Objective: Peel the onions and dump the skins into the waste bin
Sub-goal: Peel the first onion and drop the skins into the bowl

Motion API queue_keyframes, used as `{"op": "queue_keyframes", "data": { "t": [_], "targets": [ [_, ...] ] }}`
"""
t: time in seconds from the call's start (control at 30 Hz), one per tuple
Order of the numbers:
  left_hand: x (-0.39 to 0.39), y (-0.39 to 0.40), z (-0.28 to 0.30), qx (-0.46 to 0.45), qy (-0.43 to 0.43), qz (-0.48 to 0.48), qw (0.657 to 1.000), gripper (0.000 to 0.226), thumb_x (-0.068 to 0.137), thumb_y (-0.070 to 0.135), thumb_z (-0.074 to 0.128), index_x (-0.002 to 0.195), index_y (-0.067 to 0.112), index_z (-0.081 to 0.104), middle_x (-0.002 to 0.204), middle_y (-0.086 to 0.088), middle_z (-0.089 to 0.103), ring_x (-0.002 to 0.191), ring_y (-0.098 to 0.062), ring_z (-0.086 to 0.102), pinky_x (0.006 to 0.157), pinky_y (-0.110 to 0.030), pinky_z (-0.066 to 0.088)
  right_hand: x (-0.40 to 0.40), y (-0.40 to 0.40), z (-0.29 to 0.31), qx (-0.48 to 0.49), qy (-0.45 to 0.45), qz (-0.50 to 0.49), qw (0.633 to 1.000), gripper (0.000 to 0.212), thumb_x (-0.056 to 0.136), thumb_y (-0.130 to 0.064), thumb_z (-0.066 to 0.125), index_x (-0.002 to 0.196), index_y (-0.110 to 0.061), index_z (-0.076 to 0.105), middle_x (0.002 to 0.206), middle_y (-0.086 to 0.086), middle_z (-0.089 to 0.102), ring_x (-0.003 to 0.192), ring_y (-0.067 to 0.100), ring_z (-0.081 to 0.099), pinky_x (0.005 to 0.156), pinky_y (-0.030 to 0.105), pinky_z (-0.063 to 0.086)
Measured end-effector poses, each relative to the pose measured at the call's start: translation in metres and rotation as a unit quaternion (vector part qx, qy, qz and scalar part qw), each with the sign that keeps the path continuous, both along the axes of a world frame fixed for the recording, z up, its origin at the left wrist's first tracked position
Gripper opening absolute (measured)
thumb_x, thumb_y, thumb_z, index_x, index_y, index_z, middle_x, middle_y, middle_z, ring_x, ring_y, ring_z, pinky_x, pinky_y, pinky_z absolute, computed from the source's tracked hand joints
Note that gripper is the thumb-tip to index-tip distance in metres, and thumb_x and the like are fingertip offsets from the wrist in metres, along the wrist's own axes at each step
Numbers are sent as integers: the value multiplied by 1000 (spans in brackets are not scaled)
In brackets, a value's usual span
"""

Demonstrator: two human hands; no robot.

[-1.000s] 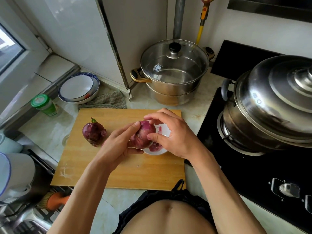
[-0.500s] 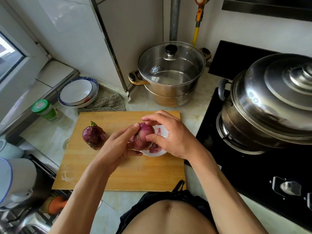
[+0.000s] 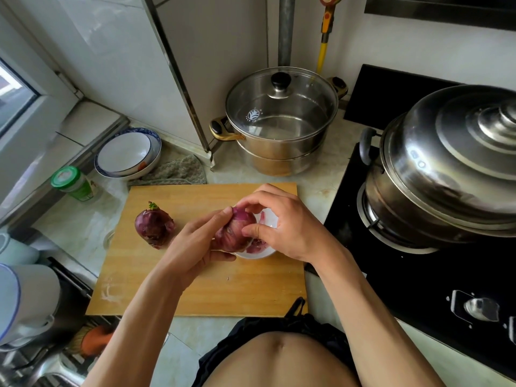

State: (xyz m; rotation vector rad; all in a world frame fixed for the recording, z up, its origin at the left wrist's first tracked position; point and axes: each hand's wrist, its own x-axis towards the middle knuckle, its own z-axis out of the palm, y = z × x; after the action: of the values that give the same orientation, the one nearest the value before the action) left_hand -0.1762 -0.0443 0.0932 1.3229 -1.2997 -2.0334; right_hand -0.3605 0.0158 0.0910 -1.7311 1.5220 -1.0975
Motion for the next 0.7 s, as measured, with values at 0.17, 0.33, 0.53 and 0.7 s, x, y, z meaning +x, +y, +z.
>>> {"op": "queue_keyframes", "data": {
  "t": [0.17,0.33,0.53,0.7],
  "targets": [
    [-2,2,-3,3,-7,2,1000,47,88,47,64,113,9,76,105,-20,76,82,-24,75,61,-30,62,-2,-2,-2,18,3,8,1000,38,81,-15,81,116,-13,69,108,-5,61,97,8,57,89,25,48],
    [-3,2,-3,10,-10,8,1000,42,93,43,62,114,9,76,104,-19,77,81,-23,75,62,-30,62,-2,-2,-3,15,-3,3,1000,31,80,-14,80,109,-13,69,97,-9,60,90,5,57,83,22,48],
    [-3,-1,-1,16,-5,20,1000,47,87,47,64,116,12,76,106,-19,77,84,-24,75,61,-29,62,-1,-3,-7,-6,-36,-21,999,25,80,-16,82,102,-11,70,85,-14,60,83,7,60,79,23,50],
    [-6,-2,0,60,30,36,997,52,87,48,63,118,8,73,103,-21,76,78,-24,75,59,-28,63,-3,-3,-13,5,-133,-51,990,21,79,-20,82,96,-13,71,94,-4,69,89,16,67,85,44,55]
  ]
}}
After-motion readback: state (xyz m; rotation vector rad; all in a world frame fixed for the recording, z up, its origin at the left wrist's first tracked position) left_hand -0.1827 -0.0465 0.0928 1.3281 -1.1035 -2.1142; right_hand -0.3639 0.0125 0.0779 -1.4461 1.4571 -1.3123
